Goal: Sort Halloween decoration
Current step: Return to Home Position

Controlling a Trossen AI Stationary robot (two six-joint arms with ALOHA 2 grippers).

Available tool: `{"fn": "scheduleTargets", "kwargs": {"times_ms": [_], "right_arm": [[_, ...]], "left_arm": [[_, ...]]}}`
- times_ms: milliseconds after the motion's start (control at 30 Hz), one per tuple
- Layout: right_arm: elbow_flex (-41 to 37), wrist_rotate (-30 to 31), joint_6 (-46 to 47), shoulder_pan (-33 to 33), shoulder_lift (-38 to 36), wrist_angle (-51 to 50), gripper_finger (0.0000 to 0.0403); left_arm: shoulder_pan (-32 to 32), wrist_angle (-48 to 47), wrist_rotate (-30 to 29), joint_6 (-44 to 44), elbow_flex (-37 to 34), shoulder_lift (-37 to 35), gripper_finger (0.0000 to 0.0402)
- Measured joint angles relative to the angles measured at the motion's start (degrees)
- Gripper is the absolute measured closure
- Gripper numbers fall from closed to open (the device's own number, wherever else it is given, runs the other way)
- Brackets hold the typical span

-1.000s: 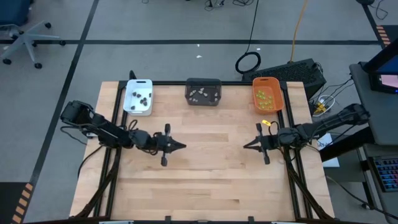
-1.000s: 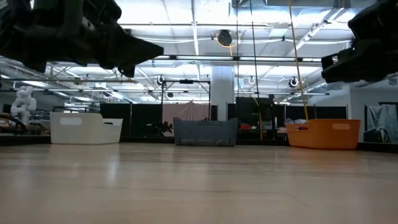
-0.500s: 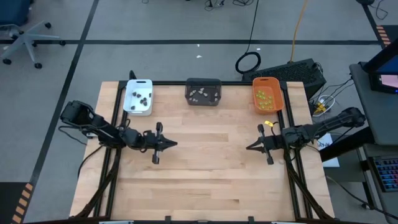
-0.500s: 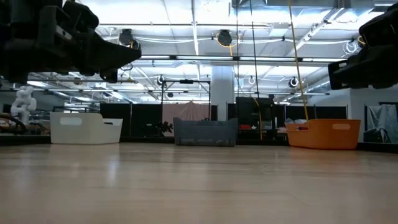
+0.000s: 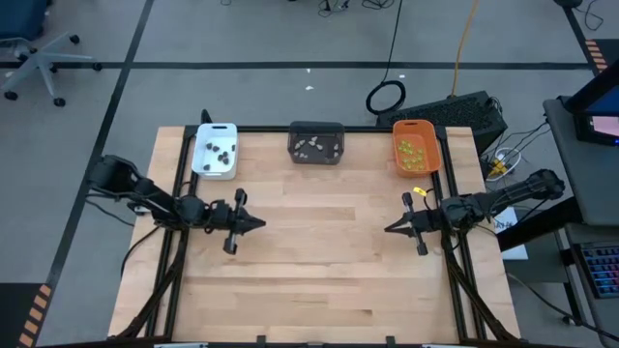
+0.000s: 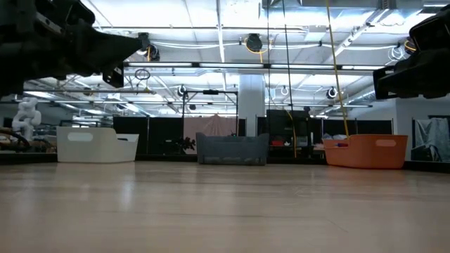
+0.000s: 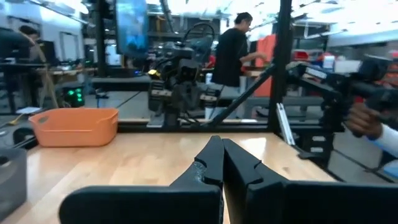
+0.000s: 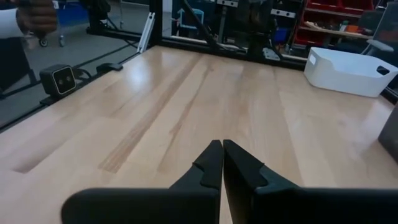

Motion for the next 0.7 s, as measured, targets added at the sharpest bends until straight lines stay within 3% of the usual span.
{"fn": "scheduleTargets", "kwargs": {"times_ms": [233, 700], "right_arm": [[-0.1, 0.0, 0.5, 0.0, -0.1, -0.2, 0.0403], [-0.1, 0.0, 0.5, 0.0, -0.1, -0.3, 0.0403]], "left_arm": [[0.0, -13.4, 0.7, 0.9, 0.0, -9.9, 0.0402], [0.0, -55.6, 2.7, 1.2, 0.0, -43.9, 0.0401]]}}
